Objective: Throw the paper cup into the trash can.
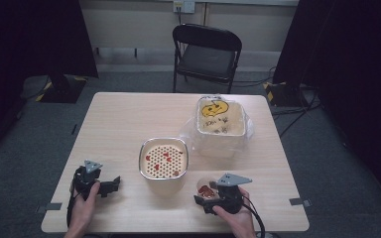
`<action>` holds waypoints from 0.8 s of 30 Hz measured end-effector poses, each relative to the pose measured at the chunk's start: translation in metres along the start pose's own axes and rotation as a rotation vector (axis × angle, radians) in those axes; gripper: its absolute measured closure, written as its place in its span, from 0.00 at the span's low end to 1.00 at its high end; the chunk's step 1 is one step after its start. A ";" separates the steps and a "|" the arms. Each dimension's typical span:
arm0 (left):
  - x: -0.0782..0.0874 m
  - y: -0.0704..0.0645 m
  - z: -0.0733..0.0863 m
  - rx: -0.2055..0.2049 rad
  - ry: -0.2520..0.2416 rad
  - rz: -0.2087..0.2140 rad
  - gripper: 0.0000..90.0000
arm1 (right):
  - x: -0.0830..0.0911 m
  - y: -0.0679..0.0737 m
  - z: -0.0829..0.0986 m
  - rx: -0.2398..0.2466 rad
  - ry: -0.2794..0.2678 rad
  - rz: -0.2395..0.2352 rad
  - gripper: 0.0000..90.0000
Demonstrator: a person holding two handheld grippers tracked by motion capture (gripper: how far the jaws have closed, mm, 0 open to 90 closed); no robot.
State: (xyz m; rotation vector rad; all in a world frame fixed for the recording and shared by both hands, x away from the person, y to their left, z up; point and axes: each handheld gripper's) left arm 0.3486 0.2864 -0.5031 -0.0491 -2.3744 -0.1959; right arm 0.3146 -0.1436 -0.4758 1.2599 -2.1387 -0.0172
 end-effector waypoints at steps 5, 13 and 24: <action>0.000 0.000 0.000 0.000 0.000 0.000 0.00 | -0.007 0.001 0.003 -0.006 0.023 0.011 0.28; 0.000 0.000 0.000 0.000 0.000 -0.001 0.00 | -0.012 -0.002 0.006 0.009 0.038 0.028 0.36; 0.000 0.000 0.000 0.000 0.000 -0.001 0.00 | -0.004 -0.004 0.002 0.009 0.012 0.036 0.46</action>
Point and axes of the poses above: each handheld gripper's, and its own axes: x roughly backward along the jaws, z roughly out of its underside, y roughly to its left, and after that the axes turned 11 degrees about -z, right-handed
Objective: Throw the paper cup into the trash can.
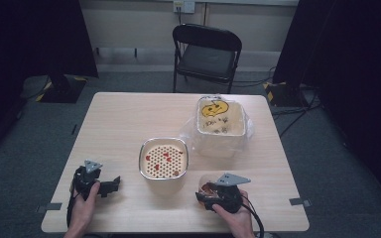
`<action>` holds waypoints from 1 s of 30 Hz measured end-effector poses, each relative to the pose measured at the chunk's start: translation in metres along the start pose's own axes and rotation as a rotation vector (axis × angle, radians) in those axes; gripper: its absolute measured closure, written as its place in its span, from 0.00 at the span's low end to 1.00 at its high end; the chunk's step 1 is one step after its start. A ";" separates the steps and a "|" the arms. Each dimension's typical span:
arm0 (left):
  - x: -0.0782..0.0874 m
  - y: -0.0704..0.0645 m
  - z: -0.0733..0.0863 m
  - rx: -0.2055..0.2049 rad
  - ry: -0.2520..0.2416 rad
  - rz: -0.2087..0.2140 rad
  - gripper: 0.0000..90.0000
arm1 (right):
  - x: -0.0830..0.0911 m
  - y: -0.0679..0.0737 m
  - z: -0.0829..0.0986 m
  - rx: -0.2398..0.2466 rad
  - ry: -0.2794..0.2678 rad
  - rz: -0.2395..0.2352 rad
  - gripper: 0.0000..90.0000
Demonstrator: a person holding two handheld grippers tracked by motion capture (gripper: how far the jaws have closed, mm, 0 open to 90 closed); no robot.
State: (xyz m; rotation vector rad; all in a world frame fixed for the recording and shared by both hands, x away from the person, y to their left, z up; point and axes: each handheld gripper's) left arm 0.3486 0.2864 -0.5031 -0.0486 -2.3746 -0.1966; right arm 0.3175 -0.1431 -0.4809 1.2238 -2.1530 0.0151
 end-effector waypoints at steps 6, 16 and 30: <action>0.000 0.000 0.000 0.000 0.000 0.000 0.00 | 0.006 0.000 -0.003 -0.001 -0.024 0.007 0.46; 0.000 0.000 0.000 0.000 0.000 0.001 0.00 | 0.013 -0.005 -0.019 -0.012 -0.069 0.020 0.47; 0.000 0.000 0.000 0.000 0.000 0.000 0.00 | 0.024 -0.001 -0.047 0.018 -0.149 0.042 0.47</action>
Point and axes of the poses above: each handheld gripper's, and its own axes: x roughly backward along the jaws, z roughly out of its underside, y roughly to its left, and after that the axes turned 11 degrees about -z, right-handed
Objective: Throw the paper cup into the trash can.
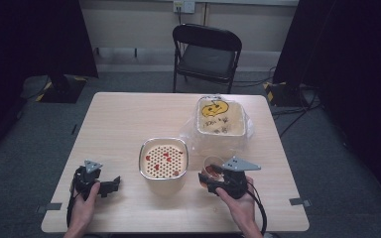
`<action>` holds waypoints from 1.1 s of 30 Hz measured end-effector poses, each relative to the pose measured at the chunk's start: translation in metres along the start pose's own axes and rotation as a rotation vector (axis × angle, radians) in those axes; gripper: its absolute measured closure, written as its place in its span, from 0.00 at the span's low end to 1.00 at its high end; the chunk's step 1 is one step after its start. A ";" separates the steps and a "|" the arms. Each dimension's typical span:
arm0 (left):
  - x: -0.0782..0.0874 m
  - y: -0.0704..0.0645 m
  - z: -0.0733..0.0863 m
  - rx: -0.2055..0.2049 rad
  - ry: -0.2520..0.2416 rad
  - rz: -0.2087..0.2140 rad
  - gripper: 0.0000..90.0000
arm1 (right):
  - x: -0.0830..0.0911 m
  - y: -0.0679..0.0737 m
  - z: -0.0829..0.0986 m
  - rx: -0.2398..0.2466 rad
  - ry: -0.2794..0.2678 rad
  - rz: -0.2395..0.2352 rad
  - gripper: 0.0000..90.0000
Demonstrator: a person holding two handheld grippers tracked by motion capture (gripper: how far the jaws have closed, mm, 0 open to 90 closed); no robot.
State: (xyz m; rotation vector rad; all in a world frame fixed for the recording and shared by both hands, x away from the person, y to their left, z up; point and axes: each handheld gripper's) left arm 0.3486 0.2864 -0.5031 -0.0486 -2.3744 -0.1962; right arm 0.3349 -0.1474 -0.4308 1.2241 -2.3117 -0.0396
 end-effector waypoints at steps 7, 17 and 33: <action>0.000 0.000 0.000 0.000 0.000 -0.001 0.00 | 0.005 0.008 -0.028 0.052 -0.039 0.015 0.48; 0.000 0.000 0.000 0.001 -0.001 0.000 0.00 | -0.001 0.012 -0.068 0.118 -0.099 0.032 0.48; -0.001 0.000 0.000 -0.001 -0.001 0.005 0.00 | -0.031 0.003 -0.110 0.304 -0.125 0.206 0.50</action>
Point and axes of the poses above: each handheld gripper's, and its own axes: x roughly backward along the jaws, z roughly out of its underside, y roughly to its left, and after that the axes turned 11 degrees about -z, right-handed
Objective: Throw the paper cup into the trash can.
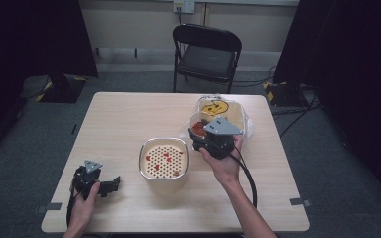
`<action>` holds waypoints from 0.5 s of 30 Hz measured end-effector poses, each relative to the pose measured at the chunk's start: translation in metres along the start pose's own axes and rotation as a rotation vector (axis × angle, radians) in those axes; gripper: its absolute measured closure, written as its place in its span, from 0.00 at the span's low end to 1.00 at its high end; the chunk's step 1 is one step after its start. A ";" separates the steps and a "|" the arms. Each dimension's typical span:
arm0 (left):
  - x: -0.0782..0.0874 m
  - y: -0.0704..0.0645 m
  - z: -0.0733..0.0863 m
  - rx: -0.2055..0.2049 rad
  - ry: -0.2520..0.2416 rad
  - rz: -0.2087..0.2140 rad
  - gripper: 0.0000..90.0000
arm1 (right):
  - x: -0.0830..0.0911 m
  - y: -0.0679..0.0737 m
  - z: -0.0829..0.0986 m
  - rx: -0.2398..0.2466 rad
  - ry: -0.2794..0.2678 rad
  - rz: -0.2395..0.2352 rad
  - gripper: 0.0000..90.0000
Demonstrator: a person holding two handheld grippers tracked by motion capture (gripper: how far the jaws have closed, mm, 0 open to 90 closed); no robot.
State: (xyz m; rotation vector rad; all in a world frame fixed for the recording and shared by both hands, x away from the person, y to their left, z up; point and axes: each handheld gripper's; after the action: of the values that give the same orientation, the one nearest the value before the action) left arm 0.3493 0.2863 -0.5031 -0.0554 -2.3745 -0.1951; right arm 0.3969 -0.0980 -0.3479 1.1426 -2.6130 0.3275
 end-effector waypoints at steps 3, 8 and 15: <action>0.000 0.000 0.000 0.000 0.000 0.000 0.00 | -0.005 0.000 -0.002 0.030 0.013 0.018 0.51; 0.000 0.000 0.000 0.000 0.000 0.000 0.00 | -0.013 0.003 -0.008 0.128 0.071 0.049 0.51; 0.000 0.000 0.000 0.000 0.000 0.000 0.00 | -0.025 0.017 -0.014 0.335 0.178 0.112 0.52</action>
State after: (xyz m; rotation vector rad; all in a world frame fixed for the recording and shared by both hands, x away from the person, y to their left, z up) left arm 0.3493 0.2863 -0.5031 -0.0556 -2.3745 -0.1949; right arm 0.4028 -0.0647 -0.3450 1.0081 -2.5292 0.8768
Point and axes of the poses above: each handheld gripper's, and its own axes: x roughly backward along the jaws, z roughly out of its underside, y roughly to its left, and after that the axes turned 11 degrees about -z, right-handed
